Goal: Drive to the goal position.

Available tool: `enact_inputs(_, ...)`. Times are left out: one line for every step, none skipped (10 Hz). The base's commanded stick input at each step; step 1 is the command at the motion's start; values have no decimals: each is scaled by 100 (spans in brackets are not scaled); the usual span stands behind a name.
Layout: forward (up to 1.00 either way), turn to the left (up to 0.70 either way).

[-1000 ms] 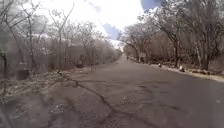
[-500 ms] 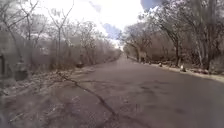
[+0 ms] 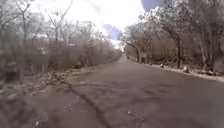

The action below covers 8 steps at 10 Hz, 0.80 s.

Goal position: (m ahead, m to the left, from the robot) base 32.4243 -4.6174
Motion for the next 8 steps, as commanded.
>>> enact_inputs(70, 0)
enact_inputs(70, 0)
enact_inputs(70, 0)
enact_inputs(70, 0)
enact_inputs(70, 0)
enact_inputs(70, 0)
enact_inputs(70, 0)
enact_inputs(70, 0)
